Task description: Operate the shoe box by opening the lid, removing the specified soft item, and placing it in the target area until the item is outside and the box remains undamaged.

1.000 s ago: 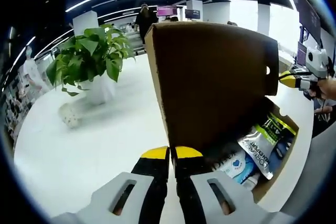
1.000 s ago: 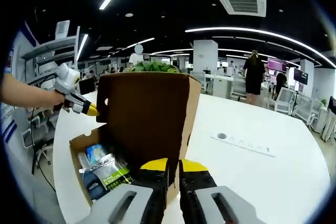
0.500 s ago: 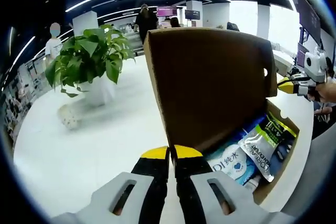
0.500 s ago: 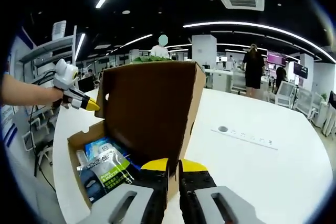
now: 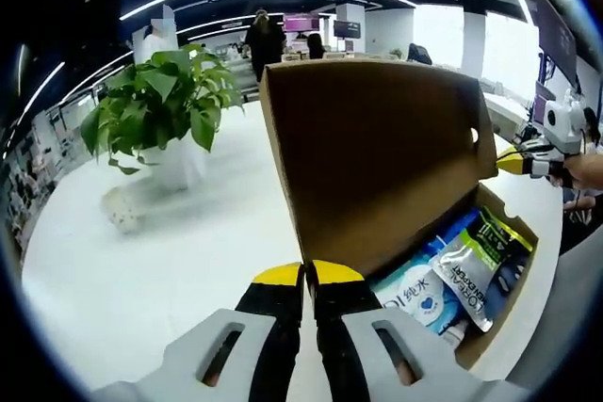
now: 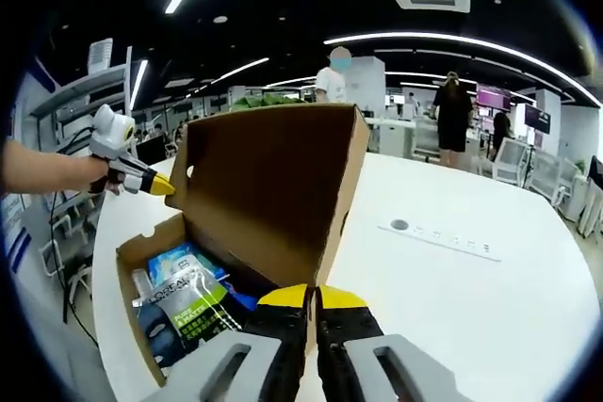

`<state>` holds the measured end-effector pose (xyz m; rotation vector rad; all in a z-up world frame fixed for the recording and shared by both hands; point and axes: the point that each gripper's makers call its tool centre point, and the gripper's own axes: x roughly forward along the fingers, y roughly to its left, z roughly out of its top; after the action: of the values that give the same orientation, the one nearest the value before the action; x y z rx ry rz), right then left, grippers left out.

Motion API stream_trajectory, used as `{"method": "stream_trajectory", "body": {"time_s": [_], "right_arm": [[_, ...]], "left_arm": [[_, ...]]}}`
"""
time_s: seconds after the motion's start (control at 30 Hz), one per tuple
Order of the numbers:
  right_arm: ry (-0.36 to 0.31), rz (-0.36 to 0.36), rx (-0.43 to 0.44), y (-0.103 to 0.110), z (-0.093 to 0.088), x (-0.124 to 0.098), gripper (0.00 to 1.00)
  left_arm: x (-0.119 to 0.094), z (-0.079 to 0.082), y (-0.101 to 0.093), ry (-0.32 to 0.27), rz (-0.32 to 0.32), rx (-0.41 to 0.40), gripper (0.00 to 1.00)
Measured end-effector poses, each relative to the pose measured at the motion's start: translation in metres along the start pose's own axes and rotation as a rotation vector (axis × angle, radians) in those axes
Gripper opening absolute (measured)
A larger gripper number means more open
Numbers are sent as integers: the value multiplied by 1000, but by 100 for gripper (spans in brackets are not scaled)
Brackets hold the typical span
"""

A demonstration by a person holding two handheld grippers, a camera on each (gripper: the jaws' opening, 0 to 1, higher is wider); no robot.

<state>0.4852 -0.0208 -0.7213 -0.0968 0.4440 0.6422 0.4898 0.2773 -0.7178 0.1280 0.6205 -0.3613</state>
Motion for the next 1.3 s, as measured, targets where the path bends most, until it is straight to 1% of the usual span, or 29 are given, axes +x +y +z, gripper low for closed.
{"method": "stream_trajectory", "body": {"time_s": [0.33, 0.5, 0.83, 0.97, 1.3], "right_arm": [[0, 4, -2, -2, 2, 3, 0], [2, 8, 3, -3, 2, 3, 0], [6, 10, 7, -4, 1, 4, 0], [6, 8, 15, -3, 2, 4, 0], [15, 6, 12, -2, -3, 9, 0]], "left_arm": [[2, 1, 2, -9, -12, -38, 1], [3, 0, 2, -12, -11, -42, 2], [5, -10, 0, 4, -5, -33, 1], [5, -9, 0, -6, -2, 17, 1], [4, -8, -2, -6, -2, 12, 1]]}}
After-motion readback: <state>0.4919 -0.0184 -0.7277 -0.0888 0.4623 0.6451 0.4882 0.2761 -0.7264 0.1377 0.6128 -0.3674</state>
